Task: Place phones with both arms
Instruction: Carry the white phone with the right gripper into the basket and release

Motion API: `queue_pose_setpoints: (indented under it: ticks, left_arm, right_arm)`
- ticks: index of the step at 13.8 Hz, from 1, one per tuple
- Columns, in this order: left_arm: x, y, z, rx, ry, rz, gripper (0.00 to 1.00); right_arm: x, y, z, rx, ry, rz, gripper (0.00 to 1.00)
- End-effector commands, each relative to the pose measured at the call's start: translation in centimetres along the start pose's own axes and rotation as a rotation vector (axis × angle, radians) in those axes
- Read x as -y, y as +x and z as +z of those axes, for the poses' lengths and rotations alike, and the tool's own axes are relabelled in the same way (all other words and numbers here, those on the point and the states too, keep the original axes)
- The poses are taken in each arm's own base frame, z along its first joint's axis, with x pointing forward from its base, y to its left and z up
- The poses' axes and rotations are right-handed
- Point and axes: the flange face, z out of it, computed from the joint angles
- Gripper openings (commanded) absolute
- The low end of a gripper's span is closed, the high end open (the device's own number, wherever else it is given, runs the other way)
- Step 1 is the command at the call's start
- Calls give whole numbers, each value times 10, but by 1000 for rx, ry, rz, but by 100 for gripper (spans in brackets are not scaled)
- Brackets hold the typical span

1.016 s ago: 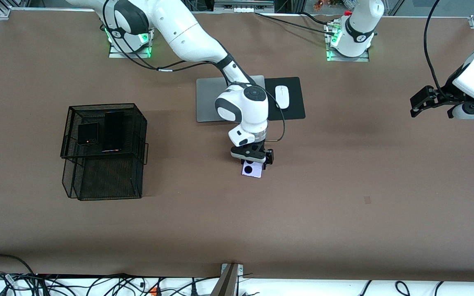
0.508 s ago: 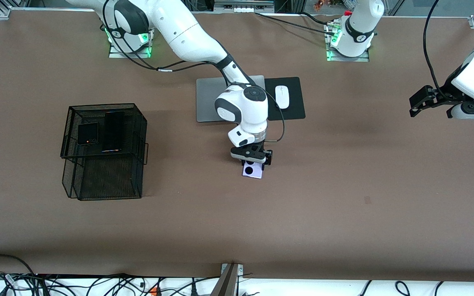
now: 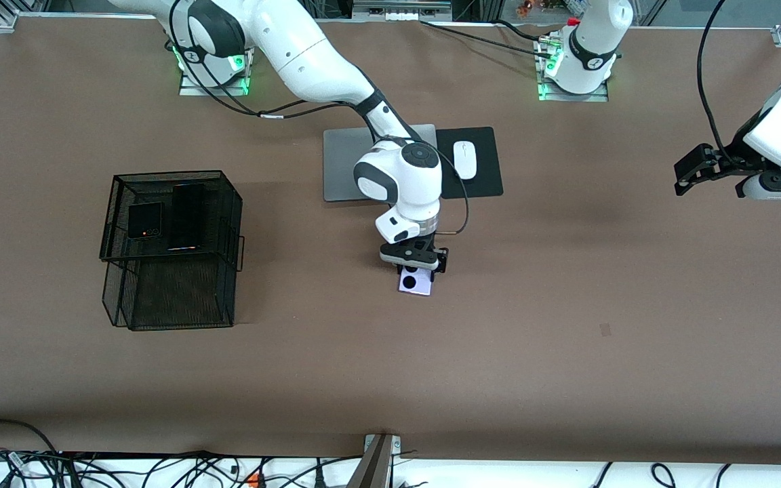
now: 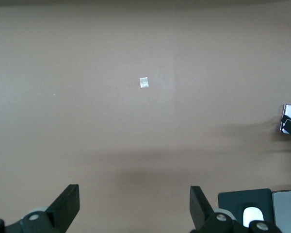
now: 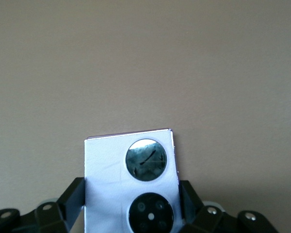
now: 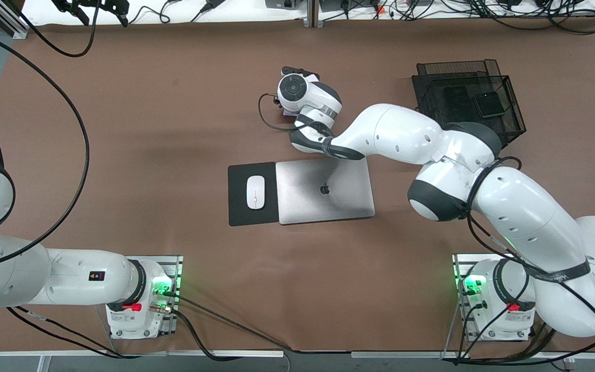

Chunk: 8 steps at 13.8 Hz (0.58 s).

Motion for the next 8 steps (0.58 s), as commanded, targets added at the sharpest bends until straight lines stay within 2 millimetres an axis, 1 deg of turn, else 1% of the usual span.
queue_pose_setpoints:
  ticks: [1,3,4,5,6,7,8]
  left_arm:
    - [-1,6,-5,2,12,14,100]
    - [-1,6,-5,2,12,15,100]
    - [-1,6,-5,2,12,14,100]
    - [-1,6,-6,1,12,14,100]
    - [-1,6,-5,2,12,14,100]
    - [-1,6,-5,2,12,14,100]
    - [-1,6,-5,2,12,14,100]
  right_arm:
    - [5,18,-31,8,-58,-50,60]
    - [8,46,-80,35,-68,-52,60]
    - [6,65,-107,62,-61,-51,60]
    - [-2,85,-124,100,-65,-51,60]
    - [-13,108,-147,127,-67,-69,60]
    - [-33,129,-160,157,-90,-95,60]
    - [-60,151,-172,182,-109,-107,60]
